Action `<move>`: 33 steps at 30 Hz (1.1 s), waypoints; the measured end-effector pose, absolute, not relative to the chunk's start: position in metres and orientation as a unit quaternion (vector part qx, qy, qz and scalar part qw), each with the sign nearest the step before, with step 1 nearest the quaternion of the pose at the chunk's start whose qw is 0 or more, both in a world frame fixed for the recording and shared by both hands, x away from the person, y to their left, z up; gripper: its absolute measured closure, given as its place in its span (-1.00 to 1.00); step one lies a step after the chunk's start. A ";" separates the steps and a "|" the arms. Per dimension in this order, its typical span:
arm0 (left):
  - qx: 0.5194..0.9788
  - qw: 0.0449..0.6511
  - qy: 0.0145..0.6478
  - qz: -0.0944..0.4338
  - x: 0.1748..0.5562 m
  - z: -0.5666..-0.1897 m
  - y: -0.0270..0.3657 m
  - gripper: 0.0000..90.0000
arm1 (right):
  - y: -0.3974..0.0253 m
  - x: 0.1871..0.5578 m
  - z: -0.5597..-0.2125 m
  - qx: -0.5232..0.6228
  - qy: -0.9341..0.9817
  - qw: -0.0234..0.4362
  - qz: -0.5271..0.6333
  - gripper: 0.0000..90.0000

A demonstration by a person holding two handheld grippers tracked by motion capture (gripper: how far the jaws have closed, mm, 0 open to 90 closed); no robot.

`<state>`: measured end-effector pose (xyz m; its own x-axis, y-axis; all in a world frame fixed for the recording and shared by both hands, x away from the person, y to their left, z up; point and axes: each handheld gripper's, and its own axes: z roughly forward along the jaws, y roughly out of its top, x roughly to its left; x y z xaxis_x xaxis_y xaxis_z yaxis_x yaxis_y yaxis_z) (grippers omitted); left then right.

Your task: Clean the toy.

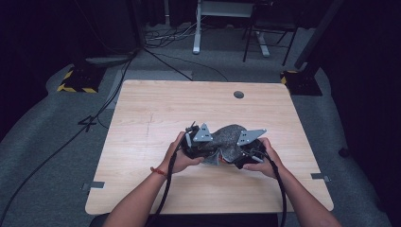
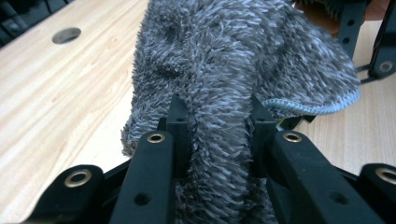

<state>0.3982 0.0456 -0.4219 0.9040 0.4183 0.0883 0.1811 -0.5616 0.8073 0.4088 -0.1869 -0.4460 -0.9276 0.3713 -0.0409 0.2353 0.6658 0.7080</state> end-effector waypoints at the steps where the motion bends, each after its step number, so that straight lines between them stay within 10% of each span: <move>1: 0.873 0.436 0.172 0.136 0.398 -0.422 0.046 0.56 | -0.187 0.409 -0.446 0.167 0.908 0.091 0.373 -0.25; 33: 0.876 0.431 0.165 0.140 0.397 -0.423 0.041 0.56 | -0.181 0.408 -0.449 0.167 0.911 0.094 0.365 -0.24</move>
